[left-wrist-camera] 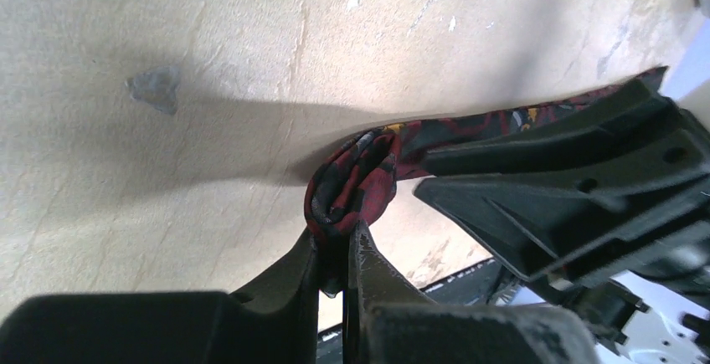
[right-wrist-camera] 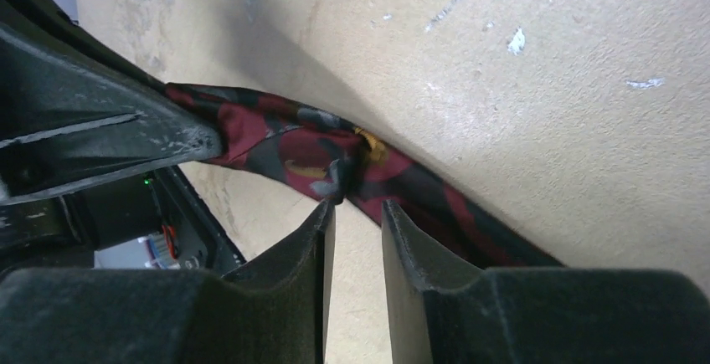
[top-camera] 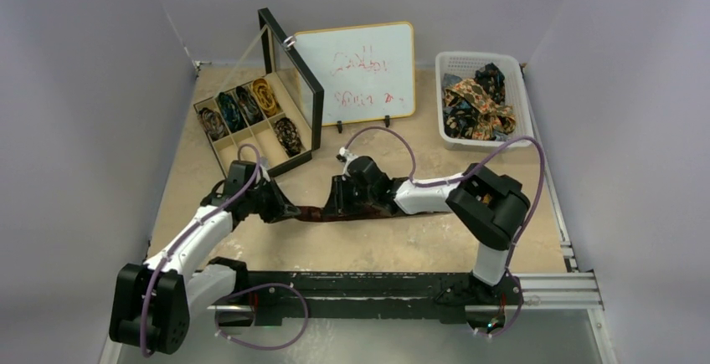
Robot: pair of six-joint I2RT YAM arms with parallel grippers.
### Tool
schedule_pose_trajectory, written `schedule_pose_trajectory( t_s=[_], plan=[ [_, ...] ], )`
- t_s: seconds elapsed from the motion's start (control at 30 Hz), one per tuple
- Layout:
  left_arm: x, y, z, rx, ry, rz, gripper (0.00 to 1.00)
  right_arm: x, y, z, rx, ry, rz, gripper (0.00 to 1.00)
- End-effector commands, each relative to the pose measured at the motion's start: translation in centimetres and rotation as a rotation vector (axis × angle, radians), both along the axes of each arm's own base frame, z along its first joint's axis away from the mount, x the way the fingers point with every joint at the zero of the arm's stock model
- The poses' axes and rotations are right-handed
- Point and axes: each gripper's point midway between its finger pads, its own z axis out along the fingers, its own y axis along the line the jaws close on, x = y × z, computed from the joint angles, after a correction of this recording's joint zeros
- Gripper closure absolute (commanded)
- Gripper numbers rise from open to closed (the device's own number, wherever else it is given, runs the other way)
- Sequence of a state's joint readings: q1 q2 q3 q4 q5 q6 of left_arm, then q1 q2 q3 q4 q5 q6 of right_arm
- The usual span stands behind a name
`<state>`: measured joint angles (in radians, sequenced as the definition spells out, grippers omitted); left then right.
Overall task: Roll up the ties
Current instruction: Roll the tie at the center of the board.
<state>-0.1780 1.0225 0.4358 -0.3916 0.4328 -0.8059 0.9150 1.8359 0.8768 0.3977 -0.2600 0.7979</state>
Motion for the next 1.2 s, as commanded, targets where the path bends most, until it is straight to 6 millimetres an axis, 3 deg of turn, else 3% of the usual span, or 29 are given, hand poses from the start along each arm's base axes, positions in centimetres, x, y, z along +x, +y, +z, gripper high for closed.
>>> schedule_pose_trajectory(
  t_s=[0.0, 0.2, 0.37, 0.63, 0.8, 0.93, 1.17],
  plan=[
    [1.4, 0.4, 1.4, 0.114, -0.064, -0.033, 1.00, 1.3, 0.3, 4.3, 0.017, -0.086, 0.007, 0.69],
    [2.2, 0.5, 1.9, 0.257, -0.041, -0.048, 1.00, 1.9, 0.9, 4.8, 0.027, -0.117, 0.012, 0.70],
    [2.6, 0.5, 2.9, 0.286, -0.051, -0.029, 1.00, 1.7, 1.3, 3.5, 0.033, -0.077, 0.013, 0.75],
    [2.4, 0.4, 3.7, 0.304, -0.054, -0.049, 1.00, 1.9, 4.0, 2.3, 0.087, -0.039, 0.075, 0.83],
    [2.0, 1.0, 3.8, 0.400, -0.020, -0.051, 1.00, 1.2, 3.9, 2.4, 0.086, -0.014, 0.109, 0.84],
    [2.0, 1.2, 3.7, 0.485, -0.003, -0.036, 1.00, 1.8, 2.0, 3.1, 0.048, -0.038, 0.054, 0.83],
    [2.1, 0.4, 3.8, 0.631, 0.020, -0.015, 1.00, 5.6, -5.0, 5.6, 0.009, -0.116, -0.180, 0.75]
  ],
)
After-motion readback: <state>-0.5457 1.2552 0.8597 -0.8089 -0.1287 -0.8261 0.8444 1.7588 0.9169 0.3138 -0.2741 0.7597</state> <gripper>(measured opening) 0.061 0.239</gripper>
